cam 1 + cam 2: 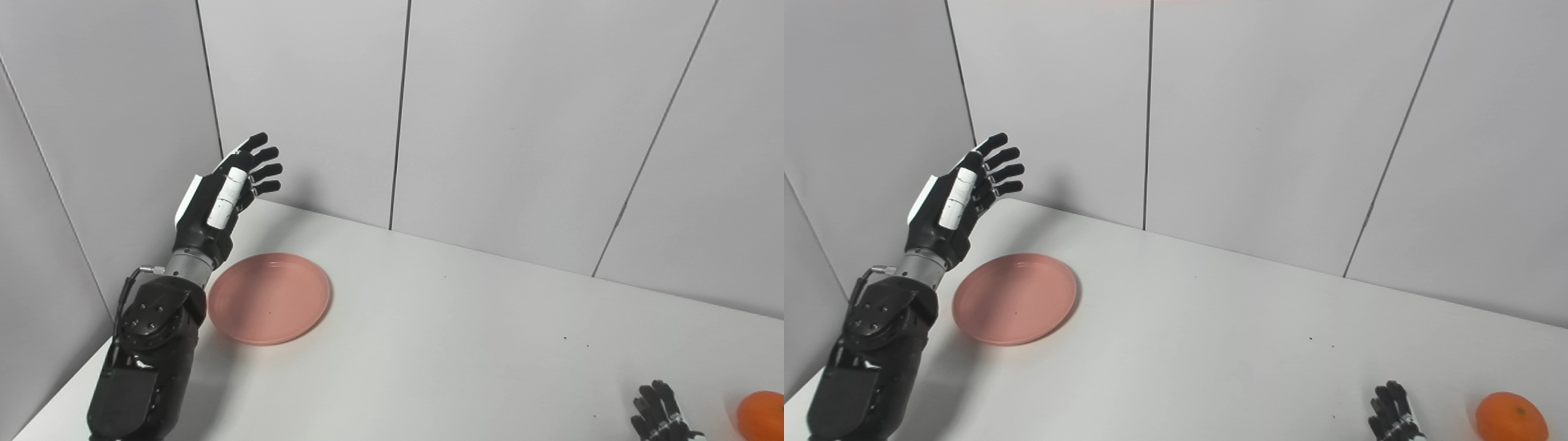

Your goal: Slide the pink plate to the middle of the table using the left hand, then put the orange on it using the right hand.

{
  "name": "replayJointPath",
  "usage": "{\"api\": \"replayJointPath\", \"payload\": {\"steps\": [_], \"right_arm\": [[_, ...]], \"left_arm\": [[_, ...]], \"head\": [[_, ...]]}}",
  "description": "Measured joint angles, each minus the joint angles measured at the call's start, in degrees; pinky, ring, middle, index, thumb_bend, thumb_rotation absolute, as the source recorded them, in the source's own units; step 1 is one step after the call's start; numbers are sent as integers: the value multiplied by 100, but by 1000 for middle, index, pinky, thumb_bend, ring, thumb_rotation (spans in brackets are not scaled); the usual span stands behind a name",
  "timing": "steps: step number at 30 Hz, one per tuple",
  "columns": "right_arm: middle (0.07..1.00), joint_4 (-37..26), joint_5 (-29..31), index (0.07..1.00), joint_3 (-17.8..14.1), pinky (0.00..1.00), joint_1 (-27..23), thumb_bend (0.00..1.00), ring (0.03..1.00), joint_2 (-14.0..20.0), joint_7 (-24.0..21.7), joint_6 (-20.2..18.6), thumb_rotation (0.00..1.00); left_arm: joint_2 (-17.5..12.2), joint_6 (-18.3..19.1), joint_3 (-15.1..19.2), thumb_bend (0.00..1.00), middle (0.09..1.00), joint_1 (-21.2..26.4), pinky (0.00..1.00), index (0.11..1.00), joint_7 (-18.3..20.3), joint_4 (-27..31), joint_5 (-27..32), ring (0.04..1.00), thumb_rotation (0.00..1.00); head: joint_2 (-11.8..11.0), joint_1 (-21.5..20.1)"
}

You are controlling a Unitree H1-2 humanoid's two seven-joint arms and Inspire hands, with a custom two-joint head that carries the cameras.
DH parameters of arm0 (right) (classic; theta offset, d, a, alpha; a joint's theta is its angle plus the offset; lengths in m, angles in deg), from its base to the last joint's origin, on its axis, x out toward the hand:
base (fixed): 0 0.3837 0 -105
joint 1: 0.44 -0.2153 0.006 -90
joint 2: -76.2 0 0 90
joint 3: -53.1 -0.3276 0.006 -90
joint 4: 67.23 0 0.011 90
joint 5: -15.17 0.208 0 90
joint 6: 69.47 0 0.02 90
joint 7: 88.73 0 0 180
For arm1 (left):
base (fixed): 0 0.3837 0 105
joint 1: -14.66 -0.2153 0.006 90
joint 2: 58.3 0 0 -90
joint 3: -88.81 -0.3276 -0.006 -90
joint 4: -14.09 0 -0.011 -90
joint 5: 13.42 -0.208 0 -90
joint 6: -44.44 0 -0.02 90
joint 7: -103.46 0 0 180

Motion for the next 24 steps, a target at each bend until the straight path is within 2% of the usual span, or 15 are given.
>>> {"api": "replayJointPath", "payload": {"steps": [4, 10, 12, 18, 24], "right_arm": [[948, -4, 0, 949, 0, 1000, 0, 812, 969, 0, 0, -18, 1000], [946, -17, 5, 951, -8, 1000, 12, 814, 969, 4, 0, -40, 1000], [943, -31, 5, 951, -8, 1000, 21, 818, 965, 7, 0, -53, 1000], [943, -62, 24, 947, -8, 1000, 37, 816, 970, 13, -2, -98, 1000], [938, -83, 77, 943, -23, 1000, 54, 828, 966, 24, 1, -193, 1000]], "left_arm": [[-149, -232, 247, 1000, 868, 60, 798, 889, 290, -637, 292, 837, 827], [-193, -649, 672, 1000, 864, 100, 779, 885, 470, -1432, 637, 852, 824], [-194, -729, 700, 1000, 879, 102, 787, 906, 484, -1681, 674, 861, 814], [-189, -1115, 691, 996, 856, 105, 765, 881, 493, -2213, 571, 827, 815], [-170, -1194, 680, 993, 838, 104, 736, 867, 384, -2505, 441, 817, 840]], "head": [[35, -26], [88, -53], [97, -53], [132, -53], [176, -44]]}}
